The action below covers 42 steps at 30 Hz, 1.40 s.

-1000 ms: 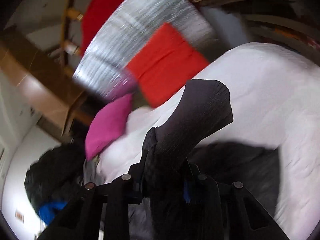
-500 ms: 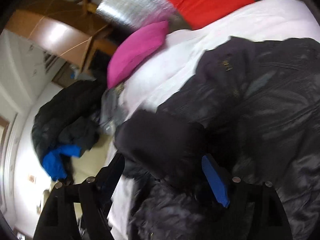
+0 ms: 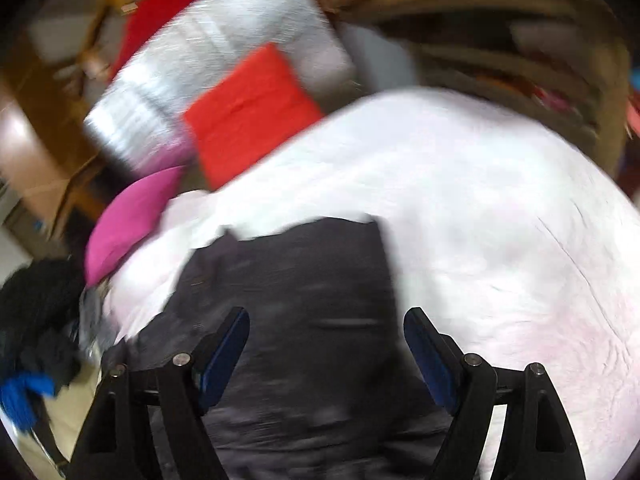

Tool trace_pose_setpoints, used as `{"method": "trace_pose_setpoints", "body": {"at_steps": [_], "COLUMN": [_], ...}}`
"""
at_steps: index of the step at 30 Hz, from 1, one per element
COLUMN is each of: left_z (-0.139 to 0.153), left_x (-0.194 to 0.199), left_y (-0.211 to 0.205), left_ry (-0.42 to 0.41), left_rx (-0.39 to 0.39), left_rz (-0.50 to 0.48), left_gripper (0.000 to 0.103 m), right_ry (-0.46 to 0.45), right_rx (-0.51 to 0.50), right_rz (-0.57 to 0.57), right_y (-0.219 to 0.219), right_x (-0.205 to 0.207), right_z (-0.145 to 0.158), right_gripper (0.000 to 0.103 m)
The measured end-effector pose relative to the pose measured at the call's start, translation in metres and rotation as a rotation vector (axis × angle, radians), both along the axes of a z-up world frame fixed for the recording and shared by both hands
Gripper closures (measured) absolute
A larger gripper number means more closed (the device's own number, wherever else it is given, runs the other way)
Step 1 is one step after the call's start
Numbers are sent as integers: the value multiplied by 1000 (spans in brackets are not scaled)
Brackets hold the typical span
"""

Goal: Fold large clothes

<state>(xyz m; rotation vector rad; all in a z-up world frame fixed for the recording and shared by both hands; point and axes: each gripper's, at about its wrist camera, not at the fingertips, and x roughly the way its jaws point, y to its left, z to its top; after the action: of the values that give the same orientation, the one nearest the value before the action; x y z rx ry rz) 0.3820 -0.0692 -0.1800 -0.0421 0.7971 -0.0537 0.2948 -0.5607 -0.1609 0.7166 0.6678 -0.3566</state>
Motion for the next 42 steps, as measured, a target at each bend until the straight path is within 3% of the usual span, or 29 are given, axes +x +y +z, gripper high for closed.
{"method": "trace_pose_setpoints", "body": {"at_steps": [3, 5, 9, 11, 12, 13, 15, 16, 17, 20, 23, 25, 27, 29, 30, 31, 33, 34, 35, 39, 42], "left_z": [-3, -7, -19, -23, -25, -26, -25, -25, -26, -23, -20, -26, -34, -36, -34, -32, -29, -29, -29, -32, -29], "left_x": [9, 16, 27, 31, 32, 32, 30, 30, 30, 30, 33, 38, 43, 43, 42, 39, 33, 32, 31, 33, 31], "left_y": [-17, -25, -34, -38, -40, -42, -45, -46, -48, -49, -46, -43, -40, -40, -42, -44, -50, -51, -53, -54, -52], "left_ry": [-20, -1, 35, 48, 47, 38, 22, 25, 25, 4, -17, 24, 91, 119, 122, 113, 84, 83, 84, 89, 82], "left_rx": [38, 37, 45, 62, 81, 89, 91, 91, 93, 100, 112, 107, 75, 45, 14, 4, 2, -4, -21, -31, -72], "left_rz": [-47, -87, -80, -89, -96, -101, -125, -135, -143, -140, -118, -97, -99, -112, -137, -149, -178, -192, -215, -241, -245], "left_gripper": [20, 31, 30, 28, 28, 28, 46, 65, 75, 93, 93, 93, 83, 47, 40, 34, 34, 37, 56, 103, 103], "right_ry": [24, 45, 81, 104, 119, 126, 128, 124, 112, 37, 5, 76, 137, 139, 125, 114, 89, 77, 46, -32, -75], "right_rx": [88, 73, 123, 137, 128, 97, 35, 14, -8, -80, -137, -147, -111, -62, -46, -36, -34, -40, -55, -80, -98], "right_rz": [45, 79, 145, 176, 196, 193, 202, 196, 183, 155, 126, 119, 121, 119, 117, 115, 102, 91, 69, 18, 55], "right_y": [-15, -16, -14, -10, -6, -3, 3, 5, 6, 11, 14, 12, 9, 4, 2, 2, 0, -1, -1, -4, 5], "right_x": [10, 19, 41, 50, 54, 54, 53, 52, 49, 37, 27, 35, 42, 40, 39, 37, 29, 25, 18, -2, -8], "right_z": [-21, -29, -52, -63, -67, -67, -62, -57, -50, -27, -16, -29, -45, -47, -44, -40, -31, -27, -21, 1, 10], "right_gripper": [21, 21, 23, 39, 40, 47, 62, 68, 74, 80, 80, 80, 80, 77, 76, 70, 39, 16, 15, 15, 19]}}
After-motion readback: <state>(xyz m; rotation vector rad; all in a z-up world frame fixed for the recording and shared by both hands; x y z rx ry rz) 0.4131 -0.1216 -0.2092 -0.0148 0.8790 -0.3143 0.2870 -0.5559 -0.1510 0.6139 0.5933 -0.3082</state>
